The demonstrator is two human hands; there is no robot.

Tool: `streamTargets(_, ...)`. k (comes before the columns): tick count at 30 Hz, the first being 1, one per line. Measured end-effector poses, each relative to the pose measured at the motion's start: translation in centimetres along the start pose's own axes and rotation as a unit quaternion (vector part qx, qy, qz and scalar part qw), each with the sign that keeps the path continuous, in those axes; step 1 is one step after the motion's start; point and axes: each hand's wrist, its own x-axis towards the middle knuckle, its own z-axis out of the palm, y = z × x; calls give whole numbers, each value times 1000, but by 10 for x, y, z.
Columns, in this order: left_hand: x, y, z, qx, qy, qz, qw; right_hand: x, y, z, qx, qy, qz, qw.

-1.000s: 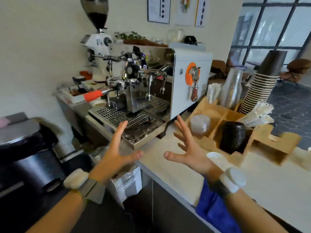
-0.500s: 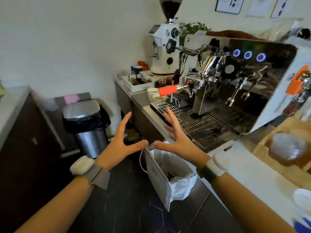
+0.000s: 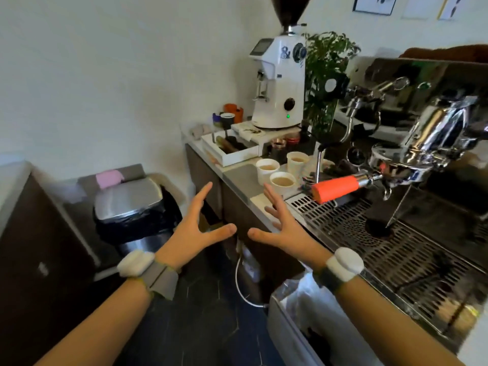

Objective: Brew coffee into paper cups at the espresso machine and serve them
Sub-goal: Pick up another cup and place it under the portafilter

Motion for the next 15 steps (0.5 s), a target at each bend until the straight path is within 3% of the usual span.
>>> streamTargets(9, 93, -53, -23, -41, -102, -27, 994, 62, 24, -6, -36, 93, 51, 994)
streamTargets(15, 190, -94, -30, -61, -228, -6, 972, 104, 44, 3, -14, 221, 78, 972)
